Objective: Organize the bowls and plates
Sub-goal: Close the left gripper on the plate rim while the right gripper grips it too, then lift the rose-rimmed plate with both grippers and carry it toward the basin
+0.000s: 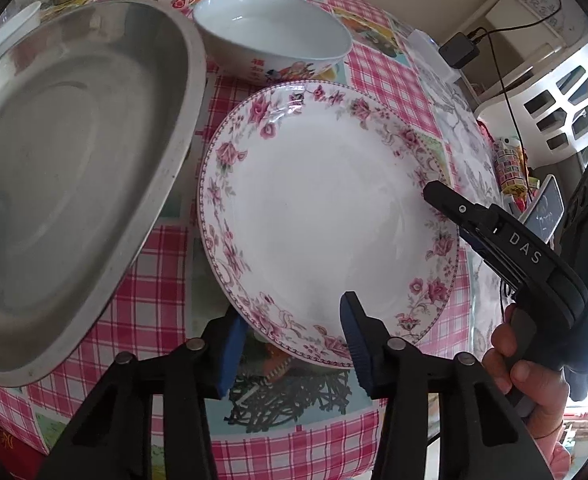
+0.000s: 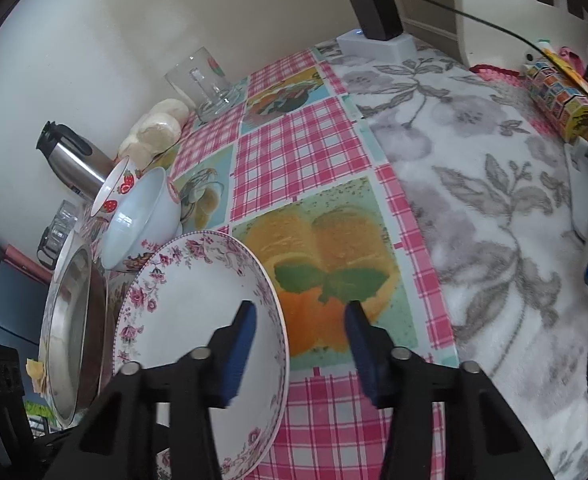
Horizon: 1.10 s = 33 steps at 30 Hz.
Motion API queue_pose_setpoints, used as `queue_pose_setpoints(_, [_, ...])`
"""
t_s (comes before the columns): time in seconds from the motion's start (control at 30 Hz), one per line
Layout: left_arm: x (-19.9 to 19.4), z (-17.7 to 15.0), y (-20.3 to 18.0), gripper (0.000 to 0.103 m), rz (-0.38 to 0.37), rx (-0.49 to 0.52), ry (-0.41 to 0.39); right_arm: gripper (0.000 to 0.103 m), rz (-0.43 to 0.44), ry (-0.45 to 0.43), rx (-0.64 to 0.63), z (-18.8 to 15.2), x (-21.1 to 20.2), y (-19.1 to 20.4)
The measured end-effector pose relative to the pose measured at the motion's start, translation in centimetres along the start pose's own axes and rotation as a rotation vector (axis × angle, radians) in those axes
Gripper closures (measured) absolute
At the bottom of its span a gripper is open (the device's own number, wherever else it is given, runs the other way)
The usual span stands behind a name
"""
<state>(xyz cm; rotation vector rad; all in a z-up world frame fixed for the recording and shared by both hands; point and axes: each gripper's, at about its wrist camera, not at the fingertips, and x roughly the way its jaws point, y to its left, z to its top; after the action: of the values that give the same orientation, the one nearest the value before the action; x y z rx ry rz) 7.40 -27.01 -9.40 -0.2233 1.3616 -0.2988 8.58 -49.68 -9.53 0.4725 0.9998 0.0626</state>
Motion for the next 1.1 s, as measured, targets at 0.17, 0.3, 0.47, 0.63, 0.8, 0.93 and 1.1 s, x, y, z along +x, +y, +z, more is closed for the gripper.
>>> queue_pose_setpoints(0.17, [0.0, 0.2, 0.4, 0.065, 0.012, -0.018, -0.017, 0.068, 0.030, 0.000, -0.008, 0.0, 0.5, 0.2])
queue_pose_setpoints(0.3, [-0.2, 0.3, 1.0, 0.076, 0.018, -0.036, -0.030, 0.076, 0.062, 0.006, -0.016, -0.1, 1.0, 0.6])
queue_pose_setpoints(0.47, [-0.2, 0.4, 1.6, 0.082, 0.018, -0.052, -0.038, 0.084, 0.051, 0.001, -0.019, -0.3, 1.0, 0.7])
queue_pose_setpoints(0.63, [-0.2, 0.4, 1.2, 0.082, 0.025, -0.021, -0.038, 0.088, 0.042, -0.002, -0.024, -0.9, 0.4, 0.3])
queue_pose_setpoints(0.8, [0.3, 0.1, -0.3, 0.082, 0.002, 0.045, -0.016, 0.088, 0.021, -0.016, 0.002, -1.6, -0.9, -1.2])
queue_pose_setpoints(0.93, [0.5, -0.1, -0.9, 0.083, -0.007, 0.084, -0.006, 0.088, 0.008, -0.021, 0.018, -2.3, -1.9, -2.2])
queue_pose_setpoints(1.1, [0.5, -0.1, -1.1, 0.083, -0.006, 0.096, -0.002, 0.088, -0.018, -0.013, 0.033, -2.9, -2.4, -2.1])
